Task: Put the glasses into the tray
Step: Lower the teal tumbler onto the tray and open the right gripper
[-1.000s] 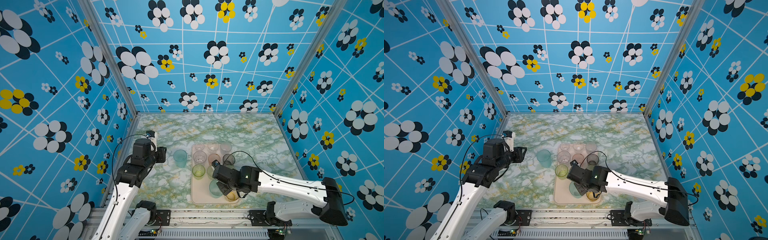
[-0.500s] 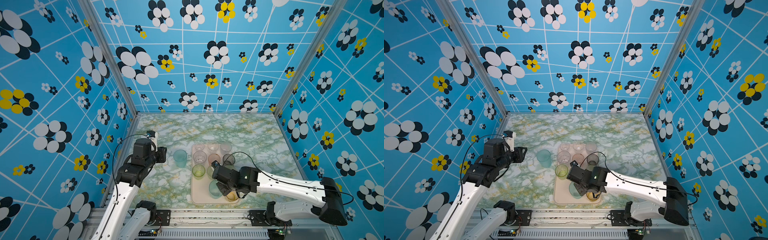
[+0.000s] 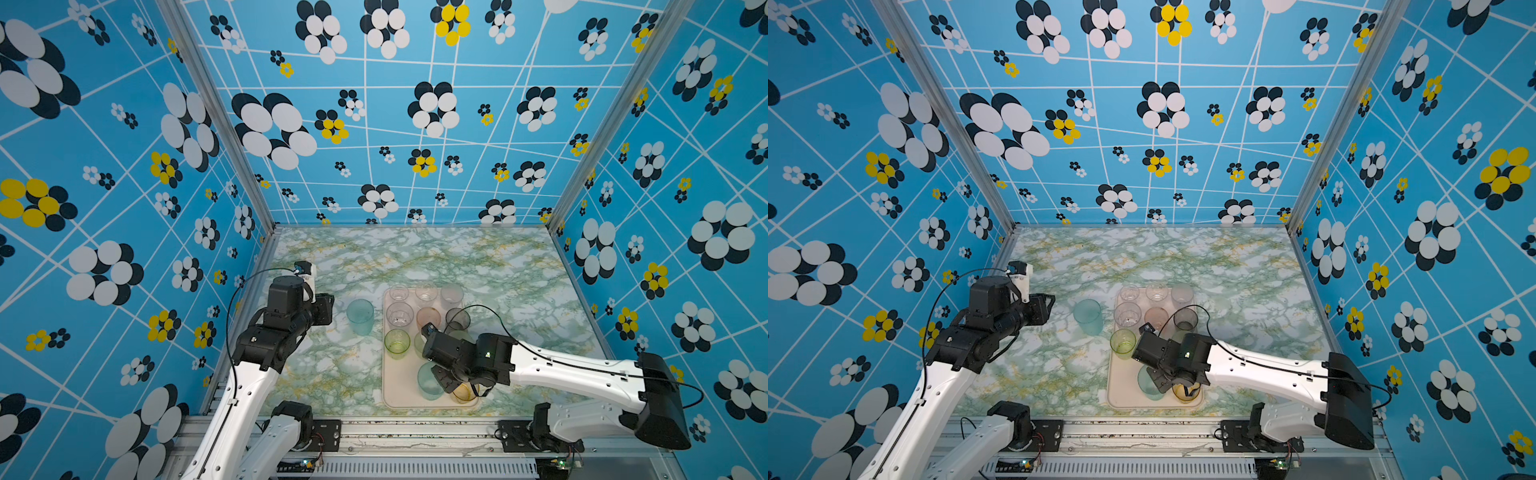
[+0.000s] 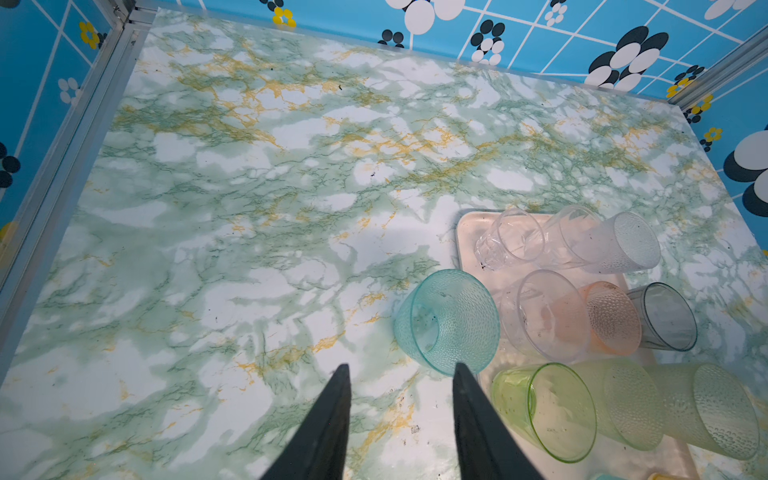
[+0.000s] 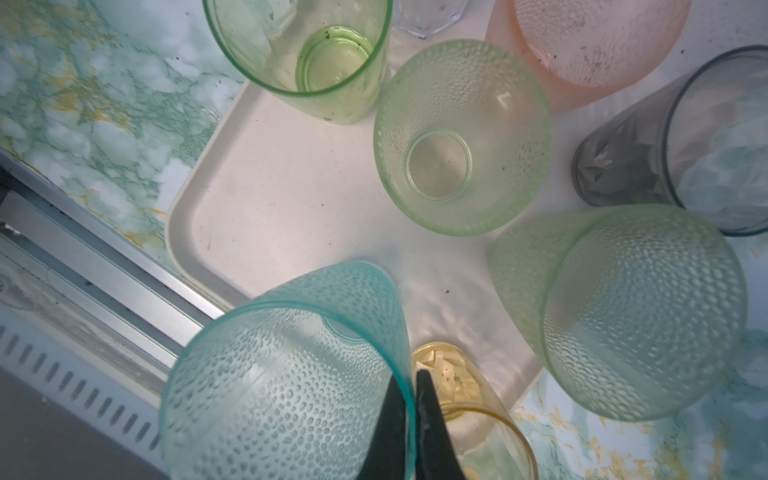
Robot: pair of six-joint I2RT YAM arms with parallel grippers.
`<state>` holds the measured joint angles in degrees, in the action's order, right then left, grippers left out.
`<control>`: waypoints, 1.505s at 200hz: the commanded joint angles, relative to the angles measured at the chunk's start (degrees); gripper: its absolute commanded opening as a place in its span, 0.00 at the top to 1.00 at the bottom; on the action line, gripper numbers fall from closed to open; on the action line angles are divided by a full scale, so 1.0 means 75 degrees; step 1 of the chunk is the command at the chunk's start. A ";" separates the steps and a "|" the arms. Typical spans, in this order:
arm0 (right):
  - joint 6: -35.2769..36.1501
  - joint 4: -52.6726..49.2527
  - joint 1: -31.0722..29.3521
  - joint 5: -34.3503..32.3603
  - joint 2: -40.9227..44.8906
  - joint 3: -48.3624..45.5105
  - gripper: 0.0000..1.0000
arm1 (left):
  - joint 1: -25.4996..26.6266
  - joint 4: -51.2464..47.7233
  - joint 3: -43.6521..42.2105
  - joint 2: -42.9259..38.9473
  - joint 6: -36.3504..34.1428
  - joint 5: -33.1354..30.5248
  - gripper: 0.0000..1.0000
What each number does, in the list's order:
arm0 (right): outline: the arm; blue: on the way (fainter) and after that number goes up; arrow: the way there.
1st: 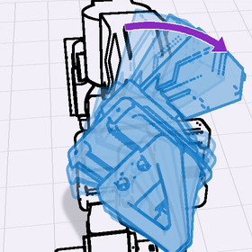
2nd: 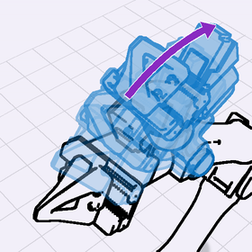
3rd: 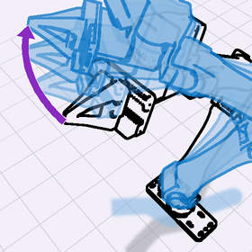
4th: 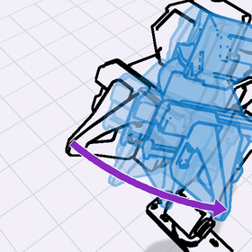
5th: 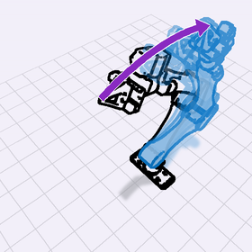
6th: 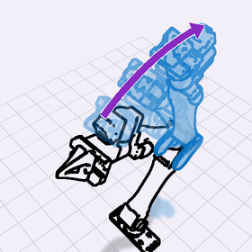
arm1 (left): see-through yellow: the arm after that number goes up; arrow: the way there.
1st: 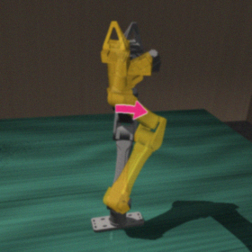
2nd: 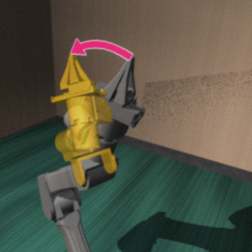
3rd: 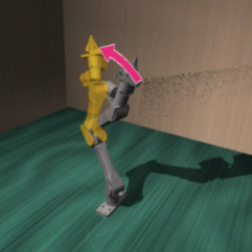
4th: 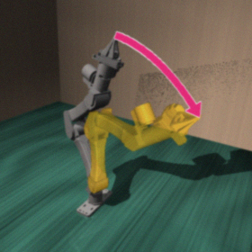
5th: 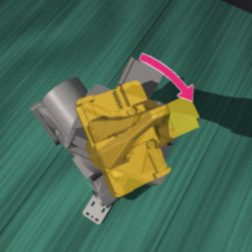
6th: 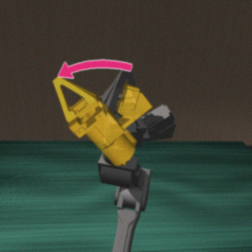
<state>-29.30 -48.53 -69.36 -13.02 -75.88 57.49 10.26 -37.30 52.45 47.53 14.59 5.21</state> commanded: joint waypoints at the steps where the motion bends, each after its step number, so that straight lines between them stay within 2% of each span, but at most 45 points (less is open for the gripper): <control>1: -0.0125 0.0085 -0.0058 0.0016 -0.0090 -0.0107 0.95 | 0.0079 0.0005 0.0059 0.0012 0.0011 0.0070 0.58; 47: -0.0148 0.0096 -0.0058 0.0001 -0.0125 -0.0131 0.93 | 0.0103 -0.0007 0.0074 0.0061 0.0000 0.0073 0.58; 86: -0.0160 0.0084 -0.0055 -0.0030 -0.0102 -0.0132 0.87 | 0.0115 0.0002 0.0085 0.0085 0.0000 0.0067 0.58; 195: -0.0183 0.0061 -0.0056 -0.0116 -0.0024 -0.0131 0.79 | 0.0190 -0.0010 0.0085 0.0154 -0.0011 0.0033 0.58; 249: -0.0204 0.0038 -0.0050 -0.0175 0.0050 -0.0118 0.79 | 0.0225 -0.0054 0.0085 0.0225 -0.0037 -0.0019 0.58; 301: -0.0220 0.0071 -0.0050 -0.0233 0.0199 -0.0107 0.74 | 0.0243 -0.0083 0.0039 0.0371 -0.0071 -0.0038 0.58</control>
<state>-29.85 -47.53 -69.36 -13.43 -75.99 56.86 11.77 -37.32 52.45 49.69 14.39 5.17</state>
